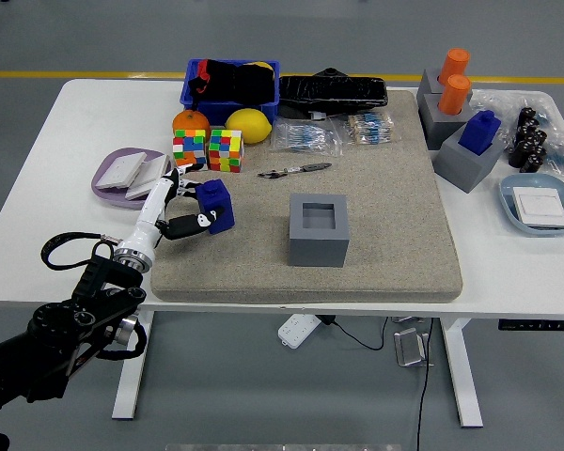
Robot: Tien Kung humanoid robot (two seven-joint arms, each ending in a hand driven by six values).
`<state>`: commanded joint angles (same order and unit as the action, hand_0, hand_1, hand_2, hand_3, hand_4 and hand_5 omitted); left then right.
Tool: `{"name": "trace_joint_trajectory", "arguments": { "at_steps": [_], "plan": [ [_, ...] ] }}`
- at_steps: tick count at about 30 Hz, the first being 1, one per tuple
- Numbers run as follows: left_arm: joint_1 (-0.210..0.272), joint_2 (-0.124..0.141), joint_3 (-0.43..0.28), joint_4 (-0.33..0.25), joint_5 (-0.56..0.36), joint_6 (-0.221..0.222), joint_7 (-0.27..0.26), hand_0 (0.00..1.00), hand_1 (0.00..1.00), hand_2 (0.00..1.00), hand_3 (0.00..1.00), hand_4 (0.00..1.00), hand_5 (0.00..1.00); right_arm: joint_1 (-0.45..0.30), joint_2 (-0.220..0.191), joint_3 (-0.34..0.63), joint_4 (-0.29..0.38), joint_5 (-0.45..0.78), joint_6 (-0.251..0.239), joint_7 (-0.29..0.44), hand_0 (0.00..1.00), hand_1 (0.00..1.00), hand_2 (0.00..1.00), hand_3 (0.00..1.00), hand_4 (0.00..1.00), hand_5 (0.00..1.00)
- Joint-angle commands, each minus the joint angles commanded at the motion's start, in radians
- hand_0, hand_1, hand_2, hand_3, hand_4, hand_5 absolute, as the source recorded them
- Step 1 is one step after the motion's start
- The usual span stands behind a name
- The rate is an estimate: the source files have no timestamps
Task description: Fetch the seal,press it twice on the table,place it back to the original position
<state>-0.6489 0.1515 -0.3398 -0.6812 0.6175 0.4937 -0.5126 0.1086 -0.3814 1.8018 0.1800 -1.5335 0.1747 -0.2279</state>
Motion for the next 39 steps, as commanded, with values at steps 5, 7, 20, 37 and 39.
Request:
{"name": "trace_joint_trajectory", "arguments": {
  "at_steps": [5,7,20,37,39],
  "plan": [
    [0.002,-0.002,0.011,0.000,0.008,0.002,-0.003,0.824,0.514,0.445,0.818,0.725,0.002,-0.001,-0.002,-0.001,0.000,-0.001,0.000,0.000,0.884,0.747,0.726,0.751,0.859,0.537],
    [0.003,-0.003,0.016,0.003,0.008,0.001,-0.005,0.824,0.514,0.445,0.818,0.725,0.002,-0.001,-0.002,-0.001,0.000,-0.001,0.000,0.000,0.884,0.747,0.726,0.751,0.859,0.537],
    [0.009,0.001,0.033,0.009,0.013,0.007,-0.020,0.823,0.513,0.433,0.812,0.728,0.002,-0.002,0.000,0.000,0.000,0.001,0.000,0.000,0.884,0.747,0.726,0.751,0.859,0.537],
    [-0.072,0.066,-0.125,-0.264,0.212,-0.035,0.093,0.819,0.516,0.431,0.809,0.724,0.002,-0.005,-0.002,0.007,0.000,0.011,0.000,-0.001,0.885,0.747,0.726,0.751,0.860,0.537],
    [-0.085,0.070,-0.122,-0.303,0.233,-0.055,0.120,0.819,0.516,0.431,0.809,0.724,0.002,-0.004,-0.002,0.005,0.000,0.012,0.000,-0.002,0.885,0.747,0.726,0.751,0.860,0.537]
  ]
}}
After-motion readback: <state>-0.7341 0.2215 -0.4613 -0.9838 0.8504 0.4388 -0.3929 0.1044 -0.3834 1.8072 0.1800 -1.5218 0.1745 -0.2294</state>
